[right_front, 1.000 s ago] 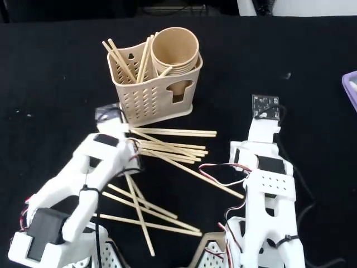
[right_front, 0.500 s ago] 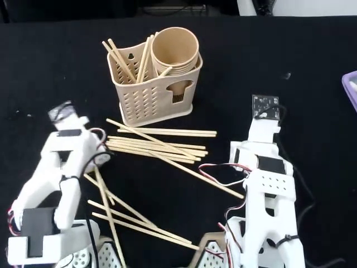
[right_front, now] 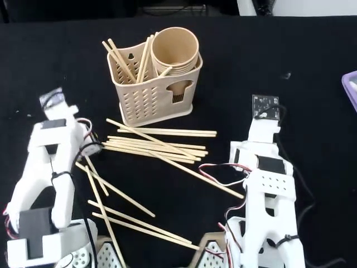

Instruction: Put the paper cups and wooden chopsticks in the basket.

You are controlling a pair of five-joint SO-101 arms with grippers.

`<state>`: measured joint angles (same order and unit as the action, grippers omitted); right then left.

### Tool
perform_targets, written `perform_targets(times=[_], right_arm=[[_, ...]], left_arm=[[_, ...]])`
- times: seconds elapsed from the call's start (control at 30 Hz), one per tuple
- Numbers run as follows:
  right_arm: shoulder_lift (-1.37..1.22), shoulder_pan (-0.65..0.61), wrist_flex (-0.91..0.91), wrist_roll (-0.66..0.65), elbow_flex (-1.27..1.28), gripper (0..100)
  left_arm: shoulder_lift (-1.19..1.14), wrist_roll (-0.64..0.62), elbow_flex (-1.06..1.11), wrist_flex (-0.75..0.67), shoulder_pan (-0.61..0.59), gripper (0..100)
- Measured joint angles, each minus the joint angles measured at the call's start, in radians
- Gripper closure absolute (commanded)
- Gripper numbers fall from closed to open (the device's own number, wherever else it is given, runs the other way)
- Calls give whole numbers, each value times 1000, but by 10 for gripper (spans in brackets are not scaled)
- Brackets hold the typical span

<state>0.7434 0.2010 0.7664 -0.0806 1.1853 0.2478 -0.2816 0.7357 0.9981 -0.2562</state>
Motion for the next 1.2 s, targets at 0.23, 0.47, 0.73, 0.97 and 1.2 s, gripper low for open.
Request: perform_targets(times=[0.23,0.47,0.73,0.97,1.2], right_arm=[[0,0,0,0,0,818],[0,0,0,0,0,818],[0,0,0,0,0,818],[0,0,0,0,0,818],[0,0,0,0,0,818]], left_arm=[[198,535,-147,242,2,791],[390,1359,-21,585,26,773],[414,1540,150,591,52,704],[308,1499,282,384,84,702],[267,1272,310,172,206,704]])
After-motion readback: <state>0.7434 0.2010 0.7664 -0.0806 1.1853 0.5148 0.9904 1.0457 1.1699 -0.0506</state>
